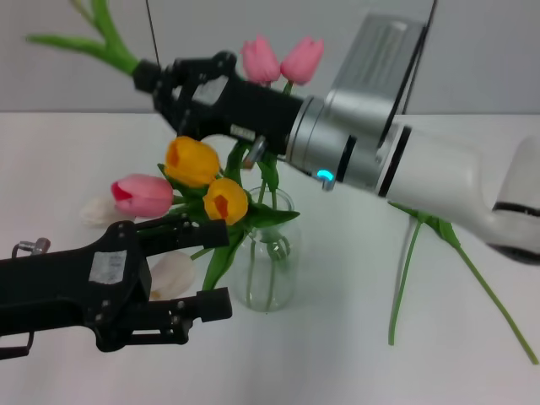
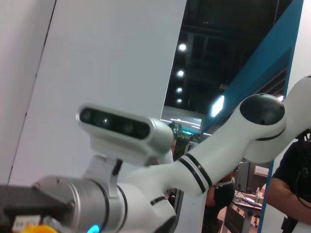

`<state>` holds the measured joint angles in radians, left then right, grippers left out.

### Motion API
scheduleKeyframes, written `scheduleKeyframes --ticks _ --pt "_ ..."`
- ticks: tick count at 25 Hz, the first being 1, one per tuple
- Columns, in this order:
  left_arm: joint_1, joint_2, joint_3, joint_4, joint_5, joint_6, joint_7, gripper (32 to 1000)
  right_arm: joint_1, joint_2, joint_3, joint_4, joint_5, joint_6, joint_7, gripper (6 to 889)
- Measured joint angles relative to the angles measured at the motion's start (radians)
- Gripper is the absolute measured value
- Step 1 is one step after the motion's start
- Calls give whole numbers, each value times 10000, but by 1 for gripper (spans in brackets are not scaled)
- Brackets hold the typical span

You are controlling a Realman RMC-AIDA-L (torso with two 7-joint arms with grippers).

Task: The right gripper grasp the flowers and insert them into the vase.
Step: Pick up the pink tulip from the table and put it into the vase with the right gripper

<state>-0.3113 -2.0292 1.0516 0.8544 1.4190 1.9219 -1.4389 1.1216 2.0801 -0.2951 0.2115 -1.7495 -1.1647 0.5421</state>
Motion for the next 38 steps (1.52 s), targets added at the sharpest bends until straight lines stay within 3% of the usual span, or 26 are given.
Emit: scheduleKeyframes --ticks 1,4,8,19,38 --pt "2 3 0 0 0 1 0 831 -102 0 704 121 -727 128 -152 35" --pt "51 19 4 0 -1 0 0 831 -445 0 2172 215 -2207 346 -265 35" --pt "86 22 -25 0 -1 1 0 831 -734 -1 3086 163 -3099 685 -203 35" --pt "101 73 -51 -258 -1 1 3 831 -1214 -1 3126 -73 -3229 627 -286 34" --pt "183 75 -70 -251 -1 18 16 831 -2154 -1 3199 -474 -4056 525 -464 60"
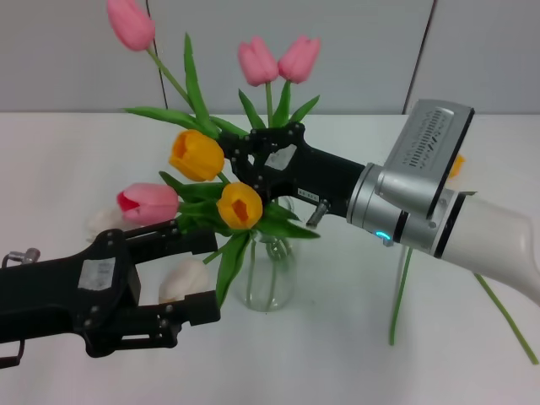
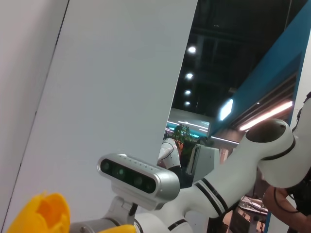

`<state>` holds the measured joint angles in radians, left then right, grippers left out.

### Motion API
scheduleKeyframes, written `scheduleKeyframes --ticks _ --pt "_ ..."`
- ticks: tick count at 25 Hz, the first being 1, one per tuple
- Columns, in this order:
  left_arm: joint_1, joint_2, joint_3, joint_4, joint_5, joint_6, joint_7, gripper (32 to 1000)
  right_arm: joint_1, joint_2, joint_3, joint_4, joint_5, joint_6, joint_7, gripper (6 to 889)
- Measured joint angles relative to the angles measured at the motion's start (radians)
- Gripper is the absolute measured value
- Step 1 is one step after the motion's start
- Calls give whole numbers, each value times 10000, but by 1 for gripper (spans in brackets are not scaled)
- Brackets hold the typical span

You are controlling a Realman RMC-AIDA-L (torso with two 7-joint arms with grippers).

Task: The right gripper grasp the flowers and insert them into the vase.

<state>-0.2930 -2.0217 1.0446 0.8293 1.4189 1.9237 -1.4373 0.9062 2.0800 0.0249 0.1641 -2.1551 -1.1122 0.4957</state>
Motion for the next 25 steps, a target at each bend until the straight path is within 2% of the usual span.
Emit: scheduleKeyframes --ticks 6,14,20,25 --pt "36 12 0 6 0 -1 0 831 -195 0 7 -20 -2 0 -195 92" --pt "66 23 1 6 0 -2 0 831 -623 1 108 -165 110 -932 -883 308" --pt "77 30 0 6 0 -2 0 831 -781 1 268 -409 121 -1418 -891 508" --pt "77 31 0 6 0 7 0 831 -766 0 403 -493 63 -1494 -896 555"
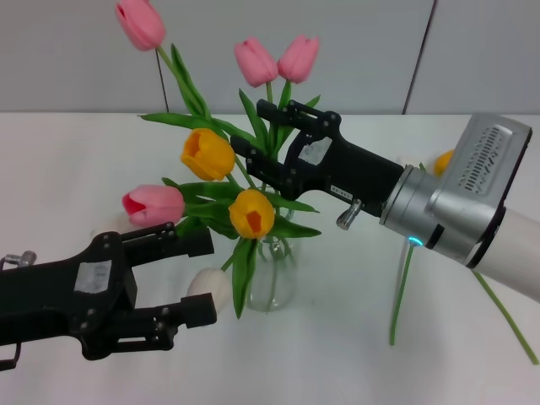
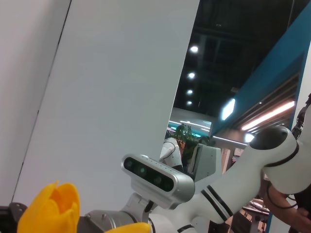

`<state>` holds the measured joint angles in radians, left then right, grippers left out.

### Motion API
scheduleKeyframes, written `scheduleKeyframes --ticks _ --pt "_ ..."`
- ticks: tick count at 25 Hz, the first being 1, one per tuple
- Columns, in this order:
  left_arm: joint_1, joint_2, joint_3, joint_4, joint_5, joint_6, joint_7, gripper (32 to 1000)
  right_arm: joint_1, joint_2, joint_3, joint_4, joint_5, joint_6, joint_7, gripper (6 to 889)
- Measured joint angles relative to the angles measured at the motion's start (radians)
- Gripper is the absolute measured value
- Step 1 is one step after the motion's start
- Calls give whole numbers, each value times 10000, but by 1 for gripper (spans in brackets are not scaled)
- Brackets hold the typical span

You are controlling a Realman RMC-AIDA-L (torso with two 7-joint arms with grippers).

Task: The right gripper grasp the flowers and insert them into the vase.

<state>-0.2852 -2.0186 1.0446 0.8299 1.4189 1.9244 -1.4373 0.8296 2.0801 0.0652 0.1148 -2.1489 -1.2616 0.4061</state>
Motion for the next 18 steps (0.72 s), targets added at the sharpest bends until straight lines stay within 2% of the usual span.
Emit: scheduleKeyframes --ticks 3,5,6,7,10,11,12,13,16,18 --pt "0 0 0 0 0 6 0 831 -8 0 -26 -13 -2 -275 -94 552" --pt "15 1 0 0 0 7 0 831 -52 -5 -9 -16 -3 -590 -165 549" --pt "35 4 0 0 0 7 0 831 -91 -34 6 -24 -2 -1034 -185 548" --pt "67 12 0 0 0 7 0 831 -91 -34 6 -24 -2 -1034 -185 549" --pt "125 30 0 0 -1 8 0 831 -199 -55 9 -306 31 -2123 -163 551" --pt "134 37 1 0 -1 8 0 831 -199 -55 9 -306 31 -2123 -163 552" --pt "150 60 0 0 0 8 0 831 -312 -56 8 -633 59 -2906 -76 553" --pt "150 60 0 0 0 8 0 831 -342 -57 9 -701 63 -3083 -47 554" --pt "210 98 0 15 -30 16 0 831 -487 -73 103 -1242 71 -3936 453 556" --pt "228 103 1 38 -51 18 0 831 -585 -76 274 -1746 75 -4370 1207 589"
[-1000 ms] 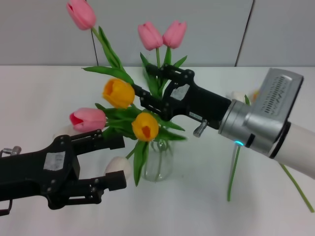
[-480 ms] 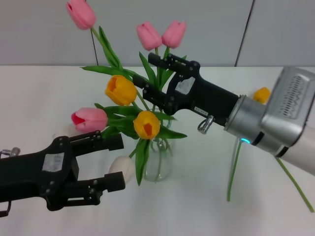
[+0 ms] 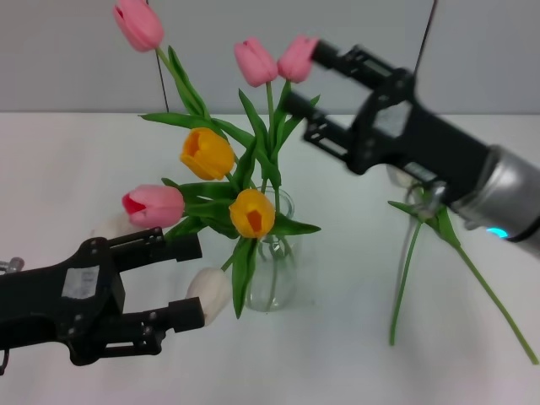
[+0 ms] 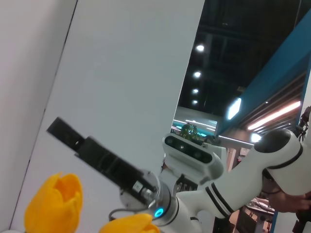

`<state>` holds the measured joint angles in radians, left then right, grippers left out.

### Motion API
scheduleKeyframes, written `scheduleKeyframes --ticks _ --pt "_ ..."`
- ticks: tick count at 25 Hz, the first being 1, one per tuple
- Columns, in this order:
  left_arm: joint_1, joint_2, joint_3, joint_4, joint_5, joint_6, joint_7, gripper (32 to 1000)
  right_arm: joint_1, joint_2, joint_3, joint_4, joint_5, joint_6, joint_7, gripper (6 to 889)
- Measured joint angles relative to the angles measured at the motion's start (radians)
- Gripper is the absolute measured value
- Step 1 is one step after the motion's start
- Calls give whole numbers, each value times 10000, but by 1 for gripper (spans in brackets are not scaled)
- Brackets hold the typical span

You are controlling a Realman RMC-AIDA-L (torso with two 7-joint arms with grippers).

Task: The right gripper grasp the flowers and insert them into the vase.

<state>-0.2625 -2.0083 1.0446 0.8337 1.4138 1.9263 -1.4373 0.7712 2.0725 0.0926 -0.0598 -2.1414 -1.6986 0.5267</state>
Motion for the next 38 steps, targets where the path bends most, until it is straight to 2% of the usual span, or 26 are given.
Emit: scheduleKeyframes --ticks 4,8,10,12,16,19,24,30,33,38 --pt "7 3 0 18 -10 13 0 831 -132 -7 224 -986 1 -513 1543 654" --pt "18 4 0 22 -15 18 0 831 -162 -35 191 -1910 -6 -626 3092 725" --pt "19 4 0 23 -22 20 0 831 -201 -42 11 -2540 -41 -642 3944 770" --pt "18 4 0 24 -23 20 0 831 -306 -59 -417 -3199 -51 -790 4698 814" --pt "17 4 0 26 -23 20 -1 831 -610 -62 -1255 -4162 -37 -1549 5837 807" --pt "17 4 0 39 -15 24 0 831 -905 -80 -1990 -4842 -37 -2321 6226 805" --pt "25 19 0 42 -12 32 0 831 -1296 -135 -3247 -5546 -26 -3460 6421 804" --pt "81 53 0 47 -8 48 0 831 -1514 -224 -4798 -5589 38 -3610 6565 803" --pt "109 94 0 54 -22 51 -1 831 -1592 -223 -5331 -5590 93 -3613 6599 802" --pt "128 119 32 55 -25 51 0 831 -1603 -220 -5564 -5582 119 -3613 6589 802"
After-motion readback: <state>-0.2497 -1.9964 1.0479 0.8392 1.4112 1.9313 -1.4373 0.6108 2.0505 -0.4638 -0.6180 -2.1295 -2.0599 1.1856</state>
